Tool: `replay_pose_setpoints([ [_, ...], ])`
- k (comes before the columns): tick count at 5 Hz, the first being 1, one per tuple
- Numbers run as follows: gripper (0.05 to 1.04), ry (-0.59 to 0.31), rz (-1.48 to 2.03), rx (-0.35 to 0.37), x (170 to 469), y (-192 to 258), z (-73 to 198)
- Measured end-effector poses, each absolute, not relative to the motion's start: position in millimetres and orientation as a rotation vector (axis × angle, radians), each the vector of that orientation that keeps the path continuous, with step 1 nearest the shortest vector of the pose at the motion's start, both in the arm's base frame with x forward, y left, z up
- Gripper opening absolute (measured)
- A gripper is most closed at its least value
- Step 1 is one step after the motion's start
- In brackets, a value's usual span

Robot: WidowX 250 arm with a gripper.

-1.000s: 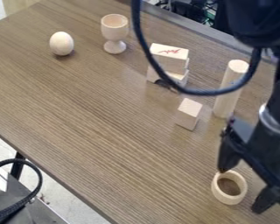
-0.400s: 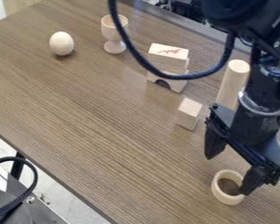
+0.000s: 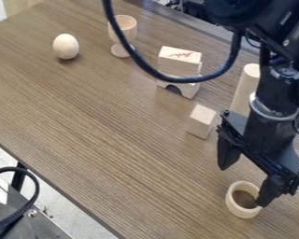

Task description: Put the ring through the cylinder

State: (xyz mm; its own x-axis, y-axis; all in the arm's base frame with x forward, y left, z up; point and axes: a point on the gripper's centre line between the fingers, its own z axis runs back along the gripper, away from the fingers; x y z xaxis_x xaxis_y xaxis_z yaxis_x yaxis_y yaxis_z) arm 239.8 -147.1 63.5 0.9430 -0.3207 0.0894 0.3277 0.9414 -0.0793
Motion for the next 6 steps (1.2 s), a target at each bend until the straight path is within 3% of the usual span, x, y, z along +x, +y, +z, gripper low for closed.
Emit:
replay_pose_setpoints([
  [3, 1.0, -0.025, -0.346, -0.07, 251, -158, 35],
  [6, 0.962, -0.017, -0.34, -0.073, 252, -161, 24],
])
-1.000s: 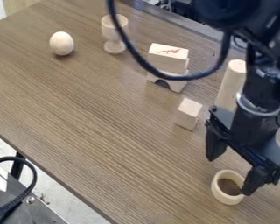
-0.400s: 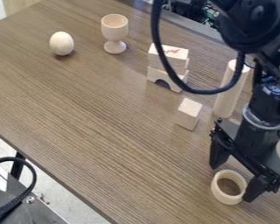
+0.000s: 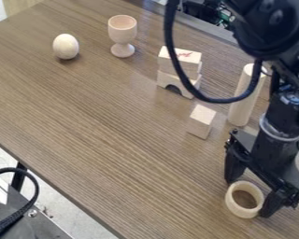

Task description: Put the ring through the cylinder

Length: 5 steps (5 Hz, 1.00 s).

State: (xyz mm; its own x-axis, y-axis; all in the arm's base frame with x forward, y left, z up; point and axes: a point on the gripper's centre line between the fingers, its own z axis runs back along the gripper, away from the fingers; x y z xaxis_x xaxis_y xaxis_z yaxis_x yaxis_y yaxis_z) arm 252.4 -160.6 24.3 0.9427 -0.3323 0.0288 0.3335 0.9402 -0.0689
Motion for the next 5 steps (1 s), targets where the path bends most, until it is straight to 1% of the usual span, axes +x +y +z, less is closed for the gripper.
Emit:
replay_pose_setpoints([
  [1, 0.759, -0.018, -0.337, -0.075, 253, -161, 22],
  [2, 0.757, -0.018, -0.33, -0.069, 253, -160, 21],
  [3, 0.757, 0.009, -0.342, -0.063, 250, -159, 26],
  [4, 0.757, -0.005, -0.334, -0.091, 265, -166, 51],
  [5, 0.757, -0.011, -0.301, -0.102, 279, -163, 77],
])
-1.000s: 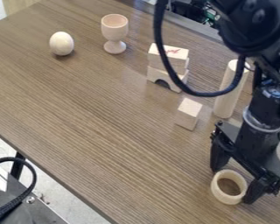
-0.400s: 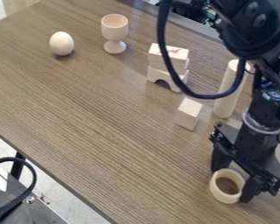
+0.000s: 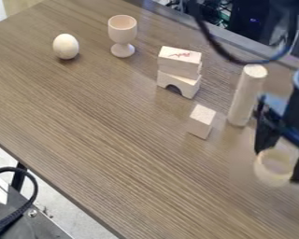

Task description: Put the ring through the cylinder

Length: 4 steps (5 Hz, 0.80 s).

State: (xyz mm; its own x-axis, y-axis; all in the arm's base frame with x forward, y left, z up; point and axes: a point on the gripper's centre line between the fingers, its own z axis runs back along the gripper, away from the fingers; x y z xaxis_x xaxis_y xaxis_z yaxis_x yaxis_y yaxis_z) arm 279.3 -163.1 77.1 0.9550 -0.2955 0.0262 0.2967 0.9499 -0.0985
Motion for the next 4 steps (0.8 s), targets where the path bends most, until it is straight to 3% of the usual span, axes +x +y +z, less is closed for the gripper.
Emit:
replay_pose_setpoints([
  [4, 0.757, -0.035, -0.167, -0.132, 312, -139, 109],
])
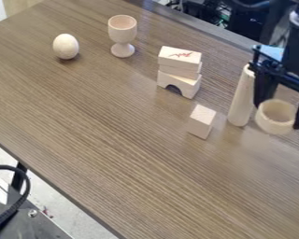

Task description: Put the ring through the cylinder

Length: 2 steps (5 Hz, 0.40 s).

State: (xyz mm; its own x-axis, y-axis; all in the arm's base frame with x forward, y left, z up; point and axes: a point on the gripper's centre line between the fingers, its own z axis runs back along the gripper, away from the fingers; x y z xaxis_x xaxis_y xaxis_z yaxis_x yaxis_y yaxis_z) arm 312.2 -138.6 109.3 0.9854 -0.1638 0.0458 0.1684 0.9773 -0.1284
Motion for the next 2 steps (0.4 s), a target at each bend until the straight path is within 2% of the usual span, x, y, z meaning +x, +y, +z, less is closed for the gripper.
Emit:
replay_pose_setpoints([
  [2, 0.757, -0.054, -0.141, -0.145, 334.8, -130.1, 118.4],
])
